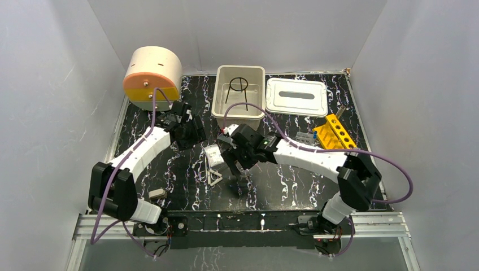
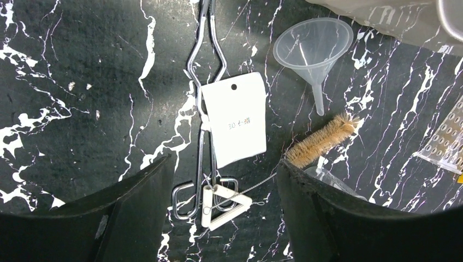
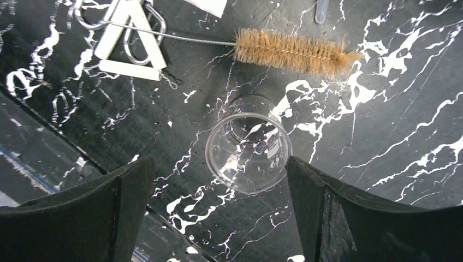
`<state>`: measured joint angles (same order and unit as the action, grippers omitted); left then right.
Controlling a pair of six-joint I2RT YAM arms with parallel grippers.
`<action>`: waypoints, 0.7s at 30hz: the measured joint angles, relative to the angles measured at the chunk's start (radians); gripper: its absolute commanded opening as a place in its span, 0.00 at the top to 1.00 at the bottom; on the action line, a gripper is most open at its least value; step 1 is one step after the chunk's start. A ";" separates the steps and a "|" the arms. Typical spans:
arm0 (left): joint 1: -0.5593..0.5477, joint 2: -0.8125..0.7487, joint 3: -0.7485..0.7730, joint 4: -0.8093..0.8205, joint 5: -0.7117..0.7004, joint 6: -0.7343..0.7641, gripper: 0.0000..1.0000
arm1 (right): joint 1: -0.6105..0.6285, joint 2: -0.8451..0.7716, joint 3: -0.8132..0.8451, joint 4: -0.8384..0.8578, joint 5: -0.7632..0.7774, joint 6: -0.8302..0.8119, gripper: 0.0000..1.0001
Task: Organize the chemistry lab equipment
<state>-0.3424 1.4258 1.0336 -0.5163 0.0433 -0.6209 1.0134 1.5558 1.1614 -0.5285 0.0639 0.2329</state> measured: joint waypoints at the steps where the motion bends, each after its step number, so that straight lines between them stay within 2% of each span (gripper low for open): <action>1: 0.000 -0.005 -0.003 0.001 0.000 0.000 0.32 | 0.002 0.013 0.000 0.000 0.001 0.003 0.02; 7: 0.000 -0.043 -0.025 -0.008 -0.002 0.008 0.31 | 0.003 0.079 0.008 -0.012 0.091 0.044 0.05; 15: 0.000 -0.072 -0.026 -0.016 -0.013 0.027 0.30 | 0.005 0.131 0.008 -0.015 0.121 0.054 0.13; 18: 0.000 -0.072 -0.026 -0.016 -0.015 0.031 0.30 | 0.009 0.135 0.010 0.006 0.124 0.060 0.29; 21: 0.000 -0.073 -0.027 -0.016 -0.016 0.034 0.30 | 0.010 0.135 0.009 0.010 0.134 0.069 0.40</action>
<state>-0.3424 1.3529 1.0065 -0.5323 0.0277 -0.5873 1.0233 1.6913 1.1706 -0.5182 0.1974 0.3016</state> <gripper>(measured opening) 0.696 0.693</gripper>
